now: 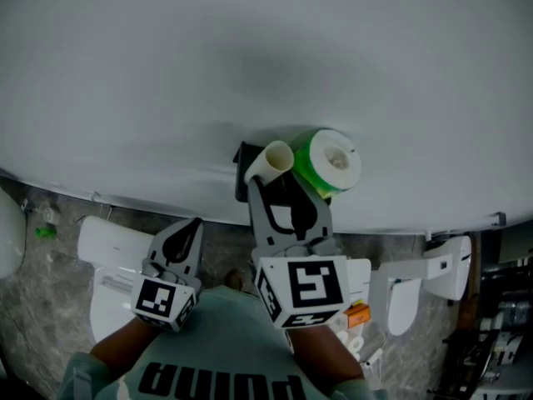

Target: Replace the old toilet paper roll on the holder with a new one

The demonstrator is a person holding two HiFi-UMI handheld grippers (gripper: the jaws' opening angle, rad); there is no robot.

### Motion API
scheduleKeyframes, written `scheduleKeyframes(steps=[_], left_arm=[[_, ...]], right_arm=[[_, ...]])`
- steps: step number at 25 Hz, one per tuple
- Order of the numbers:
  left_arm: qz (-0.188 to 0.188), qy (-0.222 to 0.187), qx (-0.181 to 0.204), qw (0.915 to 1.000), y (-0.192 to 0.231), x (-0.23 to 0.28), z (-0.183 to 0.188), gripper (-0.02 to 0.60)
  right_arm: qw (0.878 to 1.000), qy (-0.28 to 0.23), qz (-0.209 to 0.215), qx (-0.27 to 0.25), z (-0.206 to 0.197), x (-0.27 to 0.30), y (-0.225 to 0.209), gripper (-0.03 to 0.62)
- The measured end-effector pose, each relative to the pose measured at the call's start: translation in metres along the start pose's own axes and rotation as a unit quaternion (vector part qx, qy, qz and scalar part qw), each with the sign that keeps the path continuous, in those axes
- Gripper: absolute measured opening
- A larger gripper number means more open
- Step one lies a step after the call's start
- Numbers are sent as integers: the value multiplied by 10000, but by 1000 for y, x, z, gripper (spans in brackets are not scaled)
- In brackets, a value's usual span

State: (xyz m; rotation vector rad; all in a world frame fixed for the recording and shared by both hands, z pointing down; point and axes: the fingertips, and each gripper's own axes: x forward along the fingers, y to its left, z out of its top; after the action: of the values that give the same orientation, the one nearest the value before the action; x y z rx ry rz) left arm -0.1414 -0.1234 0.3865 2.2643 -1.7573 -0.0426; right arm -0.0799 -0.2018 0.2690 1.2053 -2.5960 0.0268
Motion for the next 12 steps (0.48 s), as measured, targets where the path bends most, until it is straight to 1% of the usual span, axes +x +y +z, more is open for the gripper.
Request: scheduleKeyframes(steps=[5, 9, 12], left_arm=[[11, 34, 75, 10000, -8, 1, 0, 3], [-92, -7, 204, 9997, -18, 6, 3, 3], [-152, 36, 330, 9993, -25, 11, 3, 3]], right_arm=[[9999, -115, 64, 83, 2, -13, -2, 167], [9995, -233, 105, 159, 2, -25, -6, 167], [9992, -307, 99, 241, 1, -33, -12, 167]])
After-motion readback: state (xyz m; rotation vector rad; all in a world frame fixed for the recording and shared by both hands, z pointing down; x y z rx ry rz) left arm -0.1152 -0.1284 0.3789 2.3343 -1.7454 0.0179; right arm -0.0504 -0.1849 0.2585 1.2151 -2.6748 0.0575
